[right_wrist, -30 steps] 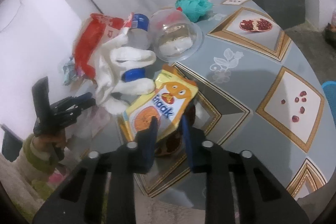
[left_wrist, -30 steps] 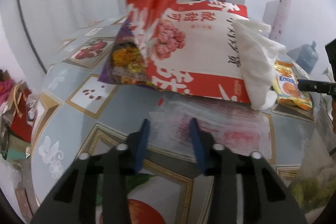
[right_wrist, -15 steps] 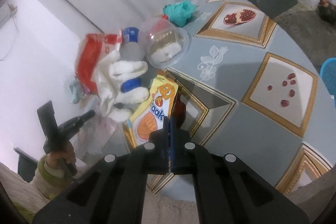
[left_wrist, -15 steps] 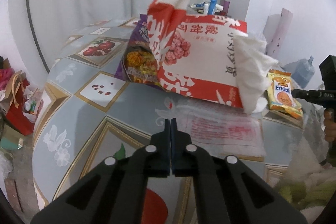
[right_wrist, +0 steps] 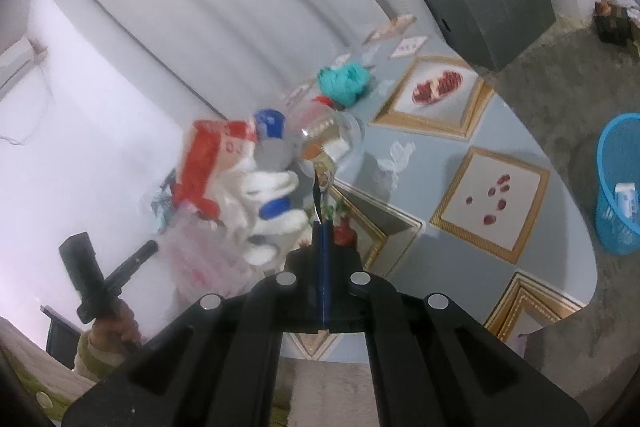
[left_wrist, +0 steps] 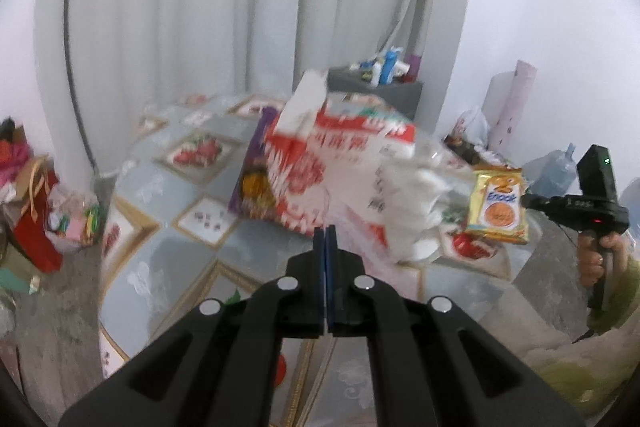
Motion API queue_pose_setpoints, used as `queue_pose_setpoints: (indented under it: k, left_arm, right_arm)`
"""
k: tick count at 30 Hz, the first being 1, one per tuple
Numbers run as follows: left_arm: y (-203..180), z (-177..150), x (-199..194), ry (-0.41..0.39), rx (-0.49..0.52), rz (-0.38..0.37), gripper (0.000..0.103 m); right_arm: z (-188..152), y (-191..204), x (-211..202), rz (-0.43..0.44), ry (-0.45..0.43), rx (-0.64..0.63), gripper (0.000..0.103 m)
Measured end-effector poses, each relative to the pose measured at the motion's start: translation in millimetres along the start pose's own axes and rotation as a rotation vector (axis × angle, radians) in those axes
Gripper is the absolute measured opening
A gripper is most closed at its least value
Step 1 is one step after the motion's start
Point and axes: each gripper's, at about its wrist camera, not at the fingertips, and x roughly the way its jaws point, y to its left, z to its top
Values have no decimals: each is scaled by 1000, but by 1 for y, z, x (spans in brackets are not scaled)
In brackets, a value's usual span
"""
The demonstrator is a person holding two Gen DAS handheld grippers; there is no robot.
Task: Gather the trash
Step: 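Carry the Enaak packet in the right tool over the blue wastebasket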
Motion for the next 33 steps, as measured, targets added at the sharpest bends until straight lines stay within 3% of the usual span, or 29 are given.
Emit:
queue_pose_setpoints:
  k: [12,19,26,33]
  left_arm:
    - [-41,67,-45,-143,115,-133,0]
    - [-88,111,-38,-201,219,-252,0]
    - [-168,155,35,-178,349,-437,0]
    - [-270,190,157,-33,423,-615,0]
  right_arm:
    - [15,14,-46,70,-148,-43,0]
    - [18,-6,-86,64,-255,-14,0]
    - [18,-47,-137,-41,-367,35,0]
    - [20,-102,-179,-213,-437,109,0]
